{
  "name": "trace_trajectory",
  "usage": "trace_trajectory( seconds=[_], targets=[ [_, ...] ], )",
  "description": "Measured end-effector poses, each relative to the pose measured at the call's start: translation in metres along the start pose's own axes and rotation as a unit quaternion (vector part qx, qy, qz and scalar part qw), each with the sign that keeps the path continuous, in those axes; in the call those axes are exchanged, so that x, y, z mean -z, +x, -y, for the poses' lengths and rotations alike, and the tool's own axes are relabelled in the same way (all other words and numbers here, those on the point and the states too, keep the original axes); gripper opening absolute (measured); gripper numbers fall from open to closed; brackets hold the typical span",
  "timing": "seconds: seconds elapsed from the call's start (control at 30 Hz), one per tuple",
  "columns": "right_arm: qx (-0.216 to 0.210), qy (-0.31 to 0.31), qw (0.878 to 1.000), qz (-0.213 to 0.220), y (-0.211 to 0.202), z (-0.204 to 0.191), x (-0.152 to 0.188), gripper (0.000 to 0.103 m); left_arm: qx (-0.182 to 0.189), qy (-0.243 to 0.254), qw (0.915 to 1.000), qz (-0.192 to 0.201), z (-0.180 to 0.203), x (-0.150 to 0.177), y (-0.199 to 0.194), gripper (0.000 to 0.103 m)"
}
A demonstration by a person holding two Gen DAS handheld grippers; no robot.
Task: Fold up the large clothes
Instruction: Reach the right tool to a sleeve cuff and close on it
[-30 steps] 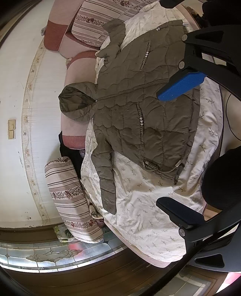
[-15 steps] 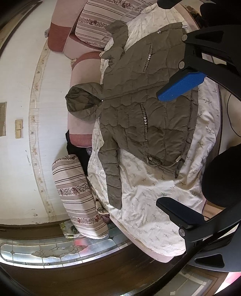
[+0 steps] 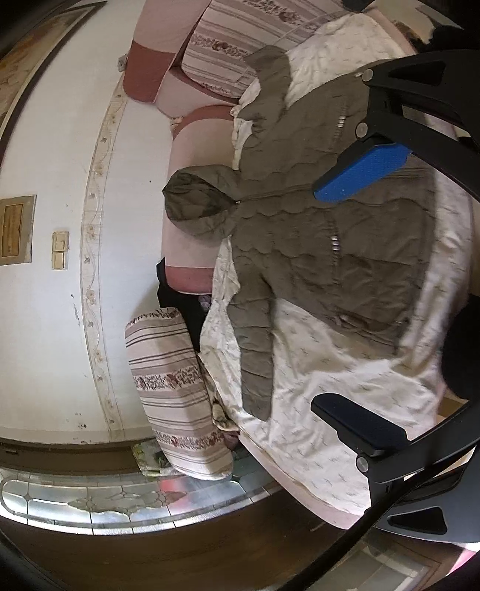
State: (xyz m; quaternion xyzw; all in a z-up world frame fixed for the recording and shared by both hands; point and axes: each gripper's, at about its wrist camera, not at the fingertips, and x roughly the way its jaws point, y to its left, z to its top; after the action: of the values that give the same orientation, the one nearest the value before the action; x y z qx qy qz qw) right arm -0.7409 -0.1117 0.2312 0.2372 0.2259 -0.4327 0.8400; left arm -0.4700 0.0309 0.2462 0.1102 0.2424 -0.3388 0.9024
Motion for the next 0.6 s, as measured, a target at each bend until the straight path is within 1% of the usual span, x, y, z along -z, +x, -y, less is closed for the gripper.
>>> trace_trajectory(
  seconds=[0.07, 0.13, 0.27, 0.33, 0.47, 0.53, 0.57, 0.6],
  targets=[
    [0.005, 0.018, 1.0, -0.013, 0.014, 0.019, -0.009, 0.097, 0.014, 0.0, 0.9999, -0.008, 0.009, -0.013, 0.02, 0.103],
    [-0.003, 0.038, 0.999, -0.032, 0.028, 0.036, -0.016, 0.097, 0.028, -0.004, 0.9994, -0.022, 0.021, -0.023, 0.046, 0.103],
    [-0.012, 0.081, 0.994, -0.079, 0.069, 0.072, -0.033, 0.097, 0.037, -0.003, 0.9982, -0.046, 0.05, -0.032, 0.096, 0.103],
    [-0.013, 0.099, 0.991, -0.085, 0.087, 0.087, -0.041, 0.097, 0.046, -0.006, 0.997, -0.062, 0.068, -0.034, 0.128, 0.103],
    [-0.006, 0.146, 0.985, -0.095, 0.128, 0.121, -0.058, 0.093, 0.052, -0.007, 0.9956, -0.078, 0.106, -0.03, 0.193, 0.103],
    [0.003, 0.169, 0.98, -0.102, 0.15, 0.14, -0.067, 0.087, 0.056, -0.006, 0.9943, -0.091, 0.124, -0.022, 0.231, 0.103],
    [0.01, 0.182, 0.977, -0.107, 0.161, 0.15, -0.07, 0.085, 0.063, -0.005, 0.9932, -0.098, 0.131, -0.015, 0.248, 0.103],
    [0.02, 0.205, 0.972, -0.114, 0.176, 0.166, -0.074, 0.084, 0.063, -0.003, 0.9929, -0.1, 0.135, -0.008, 0.259, 0.103]
  ],
)
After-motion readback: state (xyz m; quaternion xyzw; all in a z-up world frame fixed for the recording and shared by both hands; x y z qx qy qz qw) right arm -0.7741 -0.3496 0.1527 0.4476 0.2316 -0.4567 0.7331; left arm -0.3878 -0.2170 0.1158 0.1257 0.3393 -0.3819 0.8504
